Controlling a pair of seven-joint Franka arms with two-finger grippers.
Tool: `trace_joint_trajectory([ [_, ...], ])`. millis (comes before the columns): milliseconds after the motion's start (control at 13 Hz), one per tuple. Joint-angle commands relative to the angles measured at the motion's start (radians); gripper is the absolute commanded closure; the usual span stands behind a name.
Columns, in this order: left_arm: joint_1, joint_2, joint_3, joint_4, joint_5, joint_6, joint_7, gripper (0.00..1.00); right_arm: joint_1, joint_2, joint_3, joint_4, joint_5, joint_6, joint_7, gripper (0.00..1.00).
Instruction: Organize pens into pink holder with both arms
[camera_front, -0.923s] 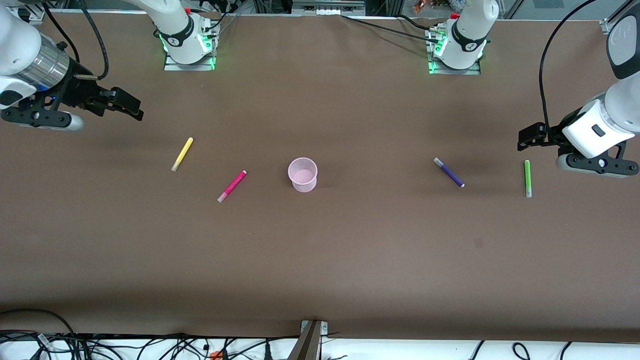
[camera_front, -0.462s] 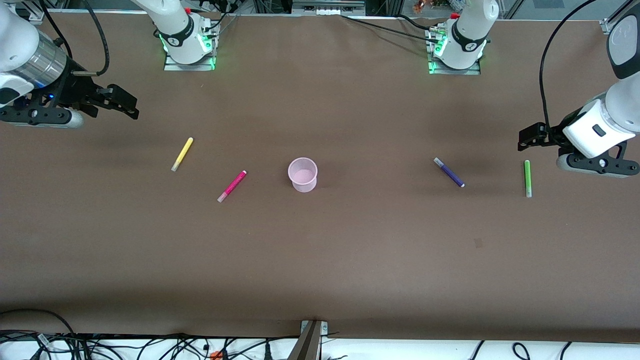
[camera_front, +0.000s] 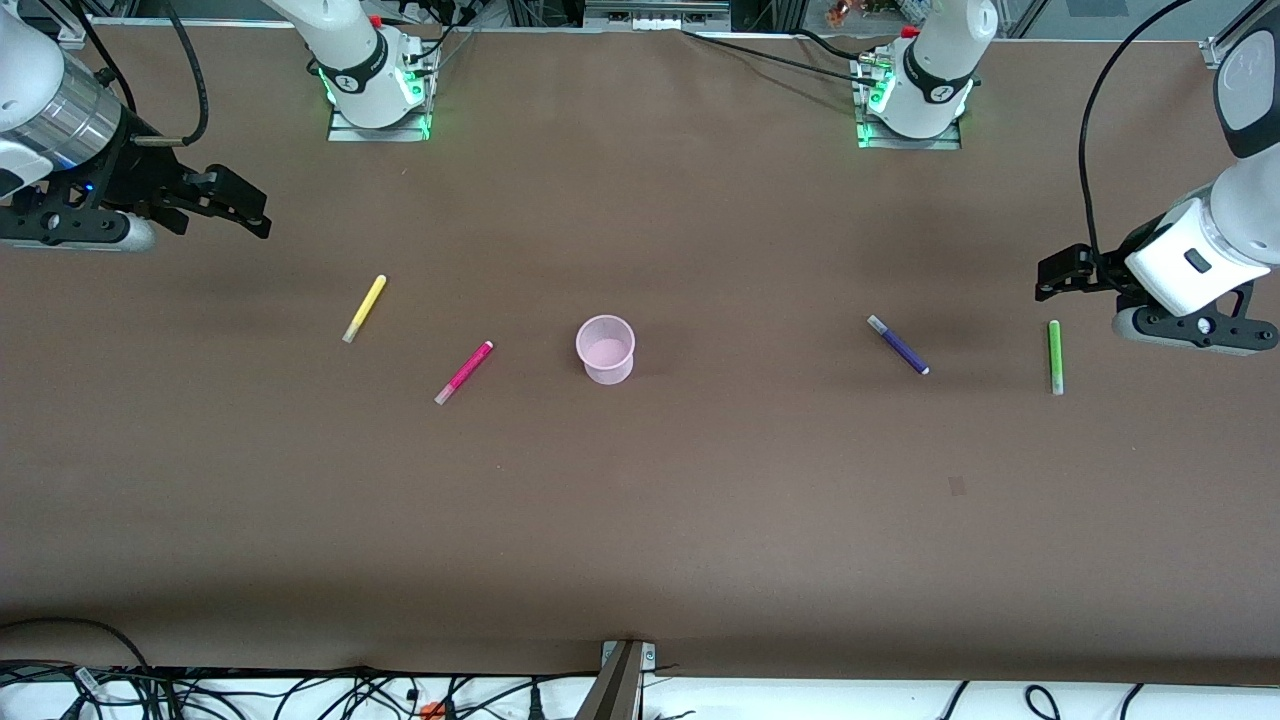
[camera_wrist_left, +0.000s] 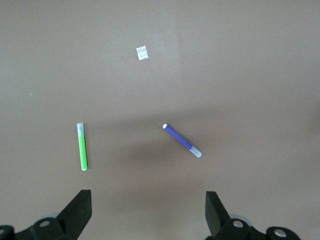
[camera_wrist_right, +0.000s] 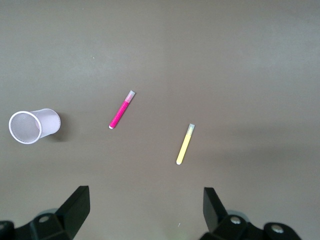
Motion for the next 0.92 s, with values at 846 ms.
trace_joint_trajectory([
  [846, 0.007, 0.011, -0.002, 0.028, 0.02, -0.036, 0.008, 0.0, -0.02, 0.021, 0.024, 0.007, 0.0, -0.035, -0.001, 0.0],
])
